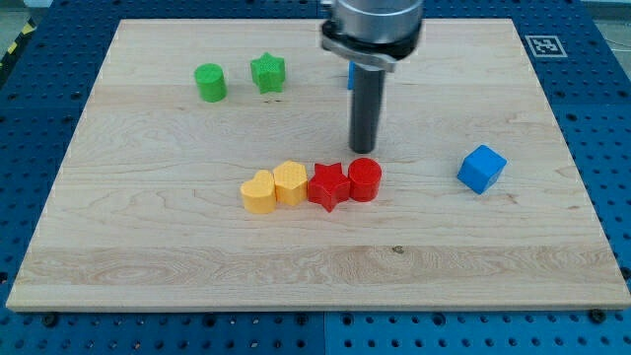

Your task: Adjust the red blocks and the yellow blocks to form a line

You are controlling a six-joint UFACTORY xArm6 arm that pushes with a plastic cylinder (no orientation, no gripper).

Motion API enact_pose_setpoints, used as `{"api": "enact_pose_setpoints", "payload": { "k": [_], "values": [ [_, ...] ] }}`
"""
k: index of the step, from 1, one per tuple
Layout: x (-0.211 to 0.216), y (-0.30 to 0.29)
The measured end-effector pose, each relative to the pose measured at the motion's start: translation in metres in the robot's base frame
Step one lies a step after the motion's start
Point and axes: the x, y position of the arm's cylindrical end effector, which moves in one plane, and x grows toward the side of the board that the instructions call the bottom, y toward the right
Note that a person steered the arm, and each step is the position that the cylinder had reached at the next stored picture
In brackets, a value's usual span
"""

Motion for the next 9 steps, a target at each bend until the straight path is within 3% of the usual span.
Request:
{"api": "enact_pose_setpoints", "payload": {
  "k": [1,4,9],
  "values": [
    [0.006,0.027],
    [0.052,0.034],
    [0.027,-0.007]
  ]
}}
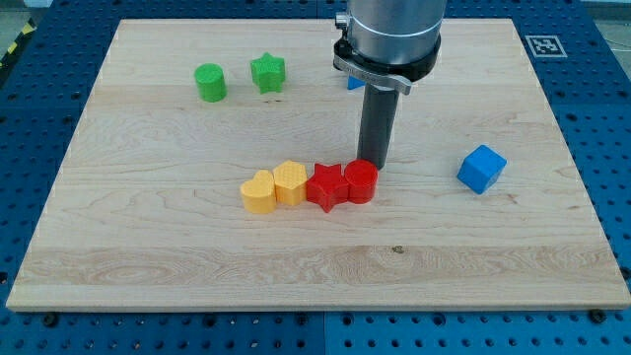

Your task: Adjust the red blocks and the yellow blocks to form a line

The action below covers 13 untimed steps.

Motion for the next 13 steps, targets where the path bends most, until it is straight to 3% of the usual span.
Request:
{"api": "enact_pose_setpoints", "payload": {
  "k": [6,8,11,13],
  "values": [
    [0.029,0.024],
    [-0.014,0.01],
    [0.023,0.004],
    [-0.006,-0.015]
  ]
}}
